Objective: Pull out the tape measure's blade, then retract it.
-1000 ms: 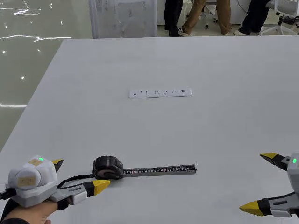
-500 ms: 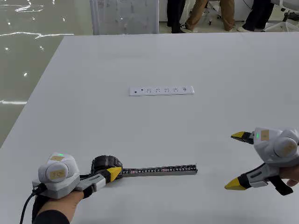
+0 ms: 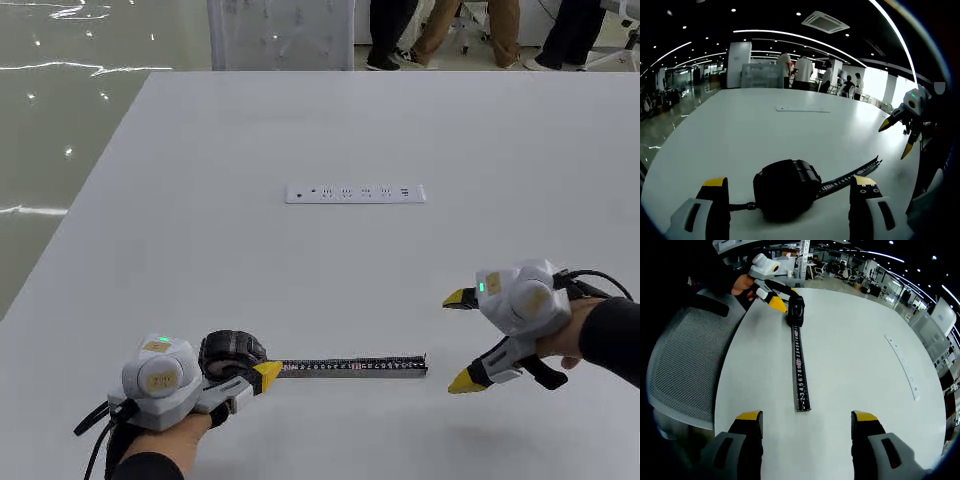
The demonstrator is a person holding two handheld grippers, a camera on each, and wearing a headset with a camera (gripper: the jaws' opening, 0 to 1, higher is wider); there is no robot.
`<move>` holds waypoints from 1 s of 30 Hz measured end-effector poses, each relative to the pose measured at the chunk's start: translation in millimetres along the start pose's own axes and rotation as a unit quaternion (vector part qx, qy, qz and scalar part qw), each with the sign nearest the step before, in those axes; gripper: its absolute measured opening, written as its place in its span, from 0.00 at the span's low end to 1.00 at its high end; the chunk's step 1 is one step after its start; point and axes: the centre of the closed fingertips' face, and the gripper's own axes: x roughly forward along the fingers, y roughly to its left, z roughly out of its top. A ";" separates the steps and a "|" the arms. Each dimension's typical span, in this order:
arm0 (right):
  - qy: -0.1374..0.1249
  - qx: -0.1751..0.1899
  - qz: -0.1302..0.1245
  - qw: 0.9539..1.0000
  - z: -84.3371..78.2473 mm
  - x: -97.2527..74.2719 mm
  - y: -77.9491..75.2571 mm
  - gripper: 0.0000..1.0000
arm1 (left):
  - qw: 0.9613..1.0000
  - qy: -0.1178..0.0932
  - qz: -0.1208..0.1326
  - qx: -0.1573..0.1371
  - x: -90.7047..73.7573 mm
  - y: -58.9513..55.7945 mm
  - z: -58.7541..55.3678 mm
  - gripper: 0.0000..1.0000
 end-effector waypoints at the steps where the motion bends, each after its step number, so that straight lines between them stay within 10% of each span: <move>1: 0.002 -0.002 0.003 1.000 0.6 2.2 0.1 0.65 | 1.000 0.000 0.000 -0.001 1.0 -0.3 -1.5 0.97; 15: 0.043 0.010 0.042 0.998 -11.8 45.5 2.5 0.36 | 1.000 0.001 0.007 0.016 11.4 -3.6 -8.8 0.92; 30: 0.063 0.011 0.047 0.997 -18.9 53.1 11.0 0.18 | 1.000 0.005 0.005 0.009 13.5 -1.8 -11.4 0.86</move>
